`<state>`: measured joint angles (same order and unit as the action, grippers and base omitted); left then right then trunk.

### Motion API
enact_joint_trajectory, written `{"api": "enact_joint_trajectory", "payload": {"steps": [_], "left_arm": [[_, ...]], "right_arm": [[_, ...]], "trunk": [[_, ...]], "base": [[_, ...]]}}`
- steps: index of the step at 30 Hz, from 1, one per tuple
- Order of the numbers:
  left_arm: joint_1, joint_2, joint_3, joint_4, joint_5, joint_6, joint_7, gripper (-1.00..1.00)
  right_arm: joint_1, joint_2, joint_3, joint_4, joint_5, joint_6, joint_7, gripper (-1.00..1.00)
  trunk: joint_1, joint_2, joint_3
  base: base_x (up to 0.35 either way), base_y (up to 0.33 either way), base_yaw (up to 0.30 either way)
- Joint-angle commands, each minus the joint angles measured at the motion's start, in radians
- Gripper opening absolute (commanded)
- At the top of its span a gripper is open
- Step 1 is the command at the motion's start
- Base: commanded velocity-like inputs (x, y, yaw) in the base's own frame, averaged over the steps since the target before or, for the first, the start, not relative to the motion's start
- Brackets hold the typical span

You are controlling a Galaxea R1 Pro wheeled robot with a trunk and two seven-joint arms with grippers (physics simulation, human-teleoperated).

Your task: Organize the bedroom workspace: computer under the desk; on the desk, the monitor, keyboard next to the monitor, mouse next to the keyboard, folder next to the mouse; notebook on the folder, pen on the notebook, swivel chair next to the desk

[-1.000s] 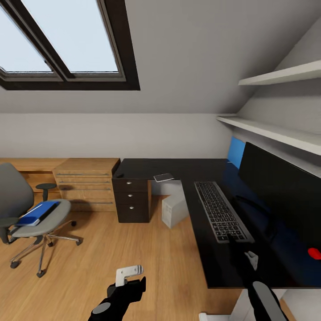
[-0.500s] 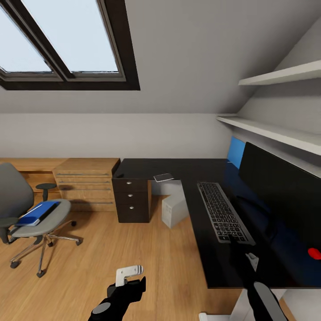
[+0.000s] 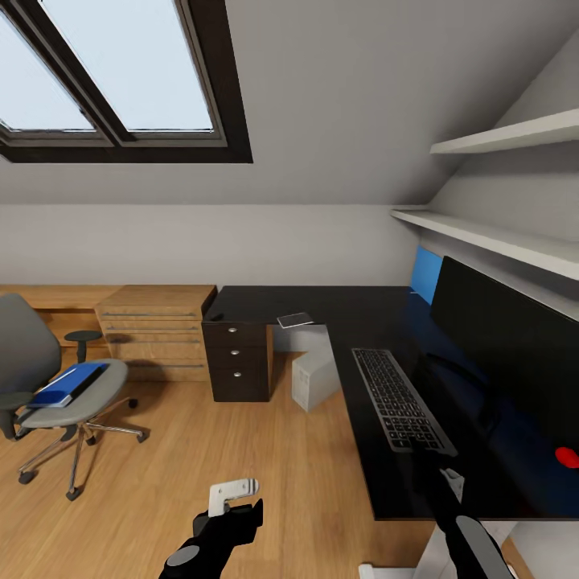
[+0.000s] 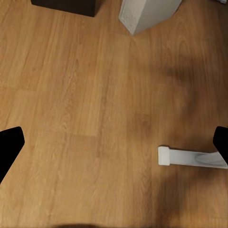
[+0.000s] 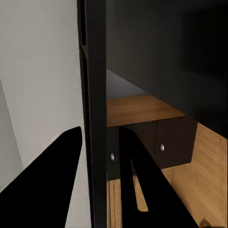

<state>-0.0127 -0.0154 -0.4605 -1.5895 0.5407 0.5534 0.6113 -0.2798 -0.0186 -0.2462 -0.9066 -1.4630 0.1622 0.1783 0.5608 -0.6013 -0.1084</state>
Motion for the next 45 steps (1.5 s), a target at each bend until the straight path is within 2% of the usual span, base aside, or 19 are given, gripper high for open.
{"api": "enact_joint_trajectory", "payload": {"steps": [1, 6, 16, 24, 38, 45], "left_arm": [[-0.001, 0.000, -0.001, -0.001, 0.009, 0.001, 0.010, 1.00], [-0.001, 0.000, -0.001, -0.001, 0.008, -0.001, 0.010, 1.00], [-0.001, 0.000, -0.001, -0.001, 0.009, -0.001, 0.010, 1.00], [-0.001, 0.000, -0.001, -0.001, 0.012, 0.001, 0.010, 1.00], [-0.001, 0.000, -0.001, -0.001, 0.008, -0.001, 0.010, 1.00], [-0.001, 0.001, -0.001, -0.001, 0.014, 0.001, 0.010, 1.00]], "right_arm": [[-0.001, 0.000, -0.002, 0.000, -0.004, 0.007, -0.004, -1.00], [-0.002, 0.000, -0.002, 0.001, 0.013, 0.007, -0.019, -1.00], [-0.002, 0.000, -0.002, 0.003, 0.021, 0.008, -0.023, -1.00], [-0.002, 0.001, -0.002, 0.005, 0.021, 0.008, -0.046, -1.00], [-0.004, 0.001, -0.002, 0.005, 0.021, 0.007, -0.051, -1.00], [-0.004, 0.002, -0.003, 0.006, 0.021, 0.007, -0.051, -1.00]], "trunk": [[0.000, -0.002, -0.002], [0.000, -0.002, -0.002], [0.000, -0.002, -0.002], [0.000, -0.002, -0.002], [0.000, -0.002, -0.002], [0.000, -0.002, -0.002]], "base": [[0.000, -0.065, 0.000], [0.000, -0.201, 0.000], [0.000, -0.233, 0.000], [0.009, -0.026, 0.000], [0.262, -0.001, 0.000], [0.075, 0.000, 0.000]]}}
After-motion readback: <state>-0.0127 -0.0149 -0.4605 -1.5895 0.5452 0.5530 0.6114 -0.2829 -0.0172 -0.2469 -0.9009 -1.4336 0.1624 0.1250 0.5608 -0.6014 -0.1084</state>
